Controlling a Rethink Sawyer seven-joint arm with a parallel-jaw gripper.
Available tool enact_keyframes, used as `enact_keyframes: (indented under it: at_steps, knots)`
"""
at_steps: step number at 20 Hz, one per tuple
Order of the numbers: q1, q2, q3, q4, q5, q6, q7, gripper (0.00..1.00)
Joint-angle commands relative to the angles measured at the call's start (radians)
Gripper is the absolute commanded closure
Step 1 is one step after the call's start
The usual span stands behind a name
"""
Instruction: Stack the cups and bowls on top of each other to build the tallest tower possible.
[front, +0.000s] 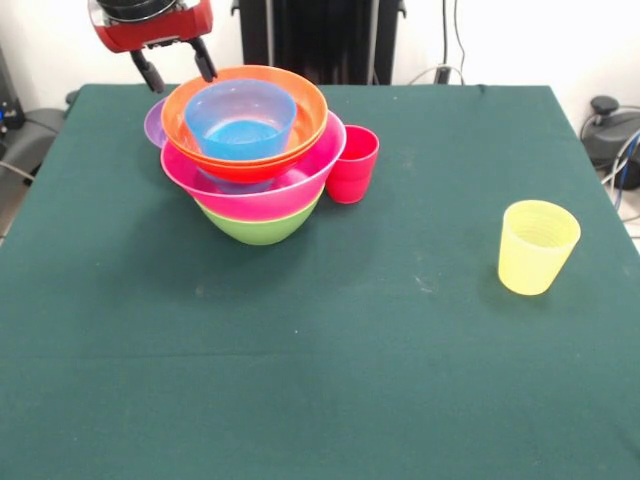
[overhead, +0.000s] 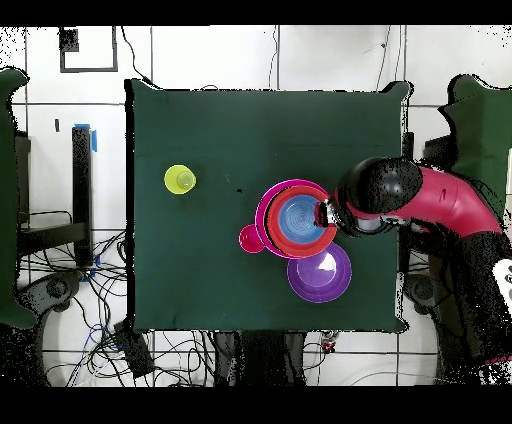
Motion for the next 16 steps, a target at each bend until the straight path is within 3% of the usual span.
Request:
enact_keyframes:
  at_steps: [1,6,11,16]
  knots:
    - [0.041,0.045,-0.015,0.014,-0.040,-0.069,0.044,0.00]
    - [0.023,-0.039,0.001,0.040,0.028,-0.089,0.083,0.00]
    - [0.073,-0.181,-0.034,-0.032,0.111,0.060,0.203,0.00]
    - [0.110,-0.191,-0.063,-0.124,0.140,0.154,0.268,0.00]
